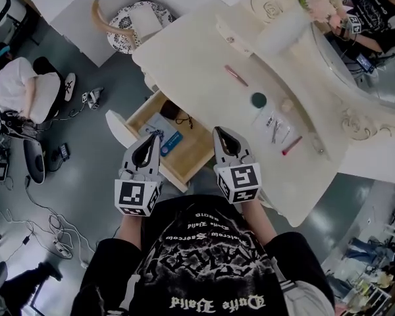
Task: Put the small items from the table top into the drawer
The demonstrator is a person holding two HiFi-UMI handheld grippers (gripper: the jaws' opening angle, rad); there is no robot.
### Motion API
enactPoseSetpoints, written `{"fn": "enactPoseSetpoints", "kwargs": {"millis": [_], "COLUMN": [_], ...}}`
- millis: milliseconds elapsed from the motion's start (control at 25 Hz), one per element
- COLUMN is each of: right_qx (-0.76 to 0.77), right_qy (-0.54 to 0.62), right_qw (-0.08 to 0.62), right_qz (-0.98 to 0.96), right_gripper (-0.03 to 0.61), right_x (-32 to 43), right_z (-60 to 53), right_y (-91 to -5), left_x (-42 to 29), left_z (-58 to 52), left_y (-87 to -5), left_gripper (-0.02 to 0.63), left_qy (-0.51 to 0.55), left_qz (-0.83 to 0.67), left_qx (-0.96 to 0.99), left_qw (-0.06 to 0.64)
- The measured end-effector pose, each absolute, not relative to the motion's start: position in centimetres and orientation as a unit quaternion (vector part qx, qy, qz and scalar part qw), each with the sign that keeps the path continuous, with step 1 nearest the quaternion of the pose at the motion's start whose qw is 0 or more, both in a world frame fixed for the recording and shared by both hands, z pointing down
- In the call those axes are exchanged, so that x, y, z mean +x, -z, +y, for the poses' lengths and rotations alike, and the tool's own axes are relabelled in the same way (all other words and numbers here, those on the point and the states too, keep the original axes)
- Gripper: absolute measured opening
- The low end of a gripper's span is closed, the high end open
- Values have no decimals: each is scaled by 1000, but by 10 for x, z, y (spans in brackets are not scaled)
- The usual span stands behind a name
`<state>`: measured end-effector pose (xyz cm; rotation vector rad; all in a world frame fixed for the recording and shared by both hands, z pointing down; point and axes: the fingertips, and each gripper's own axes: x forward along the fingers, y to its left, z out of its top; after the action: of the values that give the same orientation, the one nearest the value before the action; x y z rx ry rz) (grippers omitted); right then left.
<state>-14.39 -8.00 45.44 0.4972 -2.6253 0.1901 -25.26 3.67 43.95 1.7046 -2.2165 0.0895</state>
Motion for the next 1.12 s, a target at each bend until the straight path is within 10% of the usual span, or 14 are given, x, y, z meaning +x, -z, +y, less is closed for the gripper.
{"fn": "enactPoseSetpoints", "kwargs": {"millis": [1120], "right_qx": [197], "right_qy": [-59], "right_qw": [228], "right_qz": [-952], "right_gripper": [8], "right_x": [-129], "right_z": [-92], "right_y": [-464], "left_x": [-246], "left_z": [15], "left_y": [-437], "left_gripper": [15], "left_qy": [-25], "left_qz": [-769], "left_qx": [616], "left_qw": [171]}}
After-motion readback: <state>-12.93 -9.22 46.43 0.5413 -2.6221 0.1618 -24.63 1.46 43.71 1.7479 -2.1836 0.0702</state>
